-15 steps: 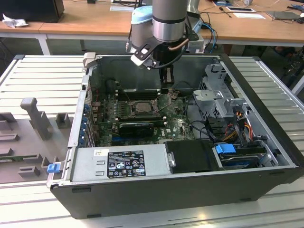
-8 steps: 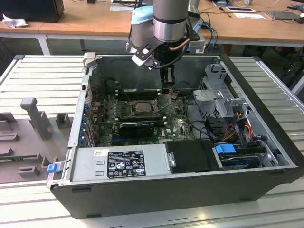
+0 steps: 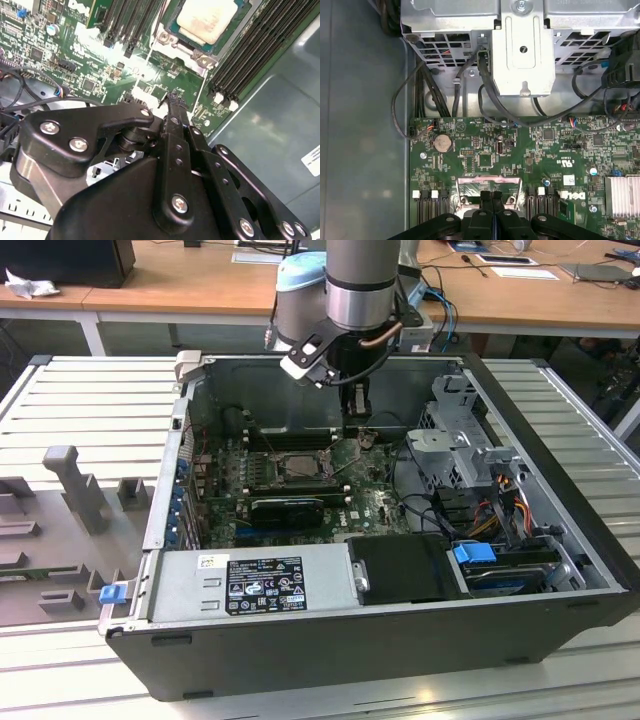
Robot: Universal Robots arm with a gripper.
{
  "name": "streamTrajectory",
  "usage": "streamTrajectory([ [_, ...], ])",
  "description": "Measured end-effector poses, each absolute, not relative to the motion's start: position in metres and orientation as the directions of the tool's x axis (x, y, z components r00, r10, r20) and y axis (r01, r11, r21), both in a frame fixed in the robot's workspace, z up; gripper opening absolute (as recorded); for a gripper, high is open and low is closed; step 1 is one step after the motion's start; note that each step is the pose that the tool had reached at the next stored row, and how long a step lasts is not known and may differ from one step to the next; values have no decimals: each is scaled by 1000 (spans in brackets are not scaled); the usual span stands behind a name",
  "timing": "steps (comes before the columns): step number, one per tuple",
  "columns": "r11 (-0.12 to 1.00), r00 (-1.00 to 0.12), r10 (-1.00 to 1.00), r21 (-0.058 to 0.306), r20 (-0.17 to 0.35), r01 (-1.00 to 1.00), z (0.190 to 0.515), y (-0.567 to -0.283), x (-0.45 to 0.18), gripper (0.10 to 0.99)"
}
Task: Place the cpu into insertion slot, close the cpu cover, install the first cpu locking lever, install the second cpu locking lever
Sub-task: 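Close the cpu cover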
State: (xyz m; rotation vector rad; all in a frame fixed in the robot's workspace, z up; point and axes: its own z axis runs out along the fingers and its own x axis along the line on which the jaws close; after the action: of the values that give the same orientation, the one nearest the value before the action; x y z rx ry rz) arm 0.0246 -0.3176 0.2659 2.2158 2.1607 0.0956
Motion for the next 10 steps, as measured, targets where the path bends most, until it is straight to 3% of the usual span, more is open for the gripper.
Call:
streamTrajectory([
  [10, -10, 9, 1000, 59, 12, 998, 257, -316, 57, 106],
])
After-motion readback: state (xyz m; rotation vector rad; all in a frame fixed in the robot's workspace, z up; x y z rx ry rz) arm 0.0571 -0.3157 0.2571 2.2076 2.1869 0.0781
